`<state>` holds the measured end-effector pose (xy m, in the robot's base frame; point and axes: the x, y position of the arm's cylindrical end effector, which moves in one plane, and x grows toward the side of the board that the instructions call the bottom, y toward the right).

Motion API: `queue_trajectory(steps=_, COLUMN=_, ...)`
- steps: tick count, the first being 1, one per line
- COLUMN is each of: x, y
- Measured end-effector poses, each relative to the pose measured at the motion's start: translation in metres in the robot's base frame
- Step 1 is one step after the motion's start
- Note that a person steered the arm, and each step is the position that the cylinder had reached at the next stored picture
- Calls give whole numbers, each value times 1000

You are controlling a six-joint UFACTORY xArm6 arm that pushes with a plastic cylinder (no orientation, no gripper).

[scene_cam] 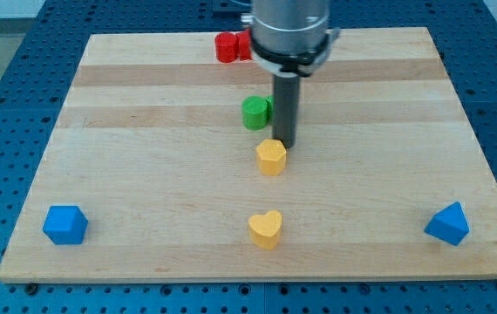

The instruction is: Push the hexagon above the heart

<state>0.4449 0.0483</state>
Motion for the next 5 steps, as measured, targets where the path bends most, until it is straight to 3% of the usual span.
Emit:
queue_trajectory(steps=2, x=24, y=36)
queue_trajectory(steps=5, x=-9, y=-11)
